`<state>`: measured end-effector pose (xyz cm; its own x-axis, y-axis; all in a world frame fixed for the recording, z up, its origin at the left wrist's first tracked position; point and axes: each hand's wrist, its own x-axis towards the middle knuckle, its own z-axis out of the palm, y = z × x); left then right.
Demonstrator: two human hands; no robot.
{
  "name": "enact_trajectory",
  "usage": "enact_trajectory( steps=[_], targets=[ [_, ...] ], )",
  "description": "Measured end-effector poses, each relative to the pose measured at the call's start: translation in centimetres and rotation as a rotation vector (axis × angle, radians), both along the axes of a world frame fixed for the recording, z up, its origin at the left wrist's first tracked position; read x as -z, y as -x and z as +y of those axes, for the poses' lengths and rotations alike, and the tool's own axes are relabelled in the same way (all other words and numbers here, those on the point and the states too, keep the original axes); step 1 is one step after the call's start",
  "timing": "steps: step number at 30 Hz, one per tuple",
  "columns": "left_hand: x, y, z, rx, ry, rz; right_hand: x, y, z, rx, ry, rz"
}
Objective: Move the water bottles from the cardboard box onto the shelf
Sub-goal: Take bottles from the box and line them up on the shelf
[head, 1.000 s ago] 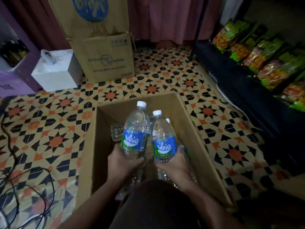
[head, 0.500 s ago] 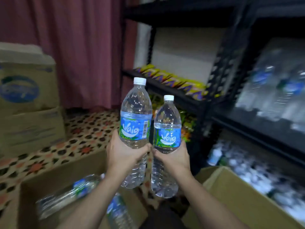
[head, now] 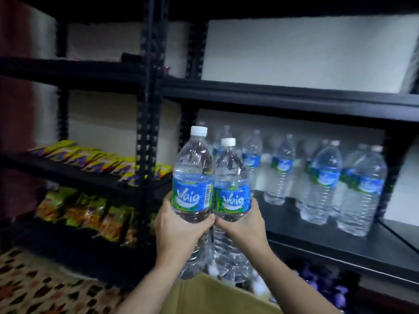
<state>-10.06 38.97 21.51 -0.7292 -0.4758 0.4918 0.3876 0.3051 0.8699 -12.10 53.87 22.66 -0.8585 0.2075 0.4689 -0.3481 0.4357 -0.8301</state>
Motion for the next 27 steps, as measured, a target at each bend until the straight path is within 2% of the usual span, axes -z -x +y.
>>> enact_trajectory(
  steps=[8,13,21,27],
  targets=[
    [-1.5,5.7,10.5,0.095,0.0,0.058,-1.2,3.6,11.2,0.215,-0.044,0.031],
    [-2.5,9.5,14.7,0.154,-0.045,0.059,-2.2,6.9,15.0,0.28,0.009,0.029],
    [-3.6,14.4,16.3,0.188,-0.028,0.096,-5.4,14.0,18.5,0.393,0.119,0.107],
    [-3.4,16.3,16.3,0.186,-0.004,0.099,-4.8,18.8,19.3,0.461,0.219,0.137]
  ],
)
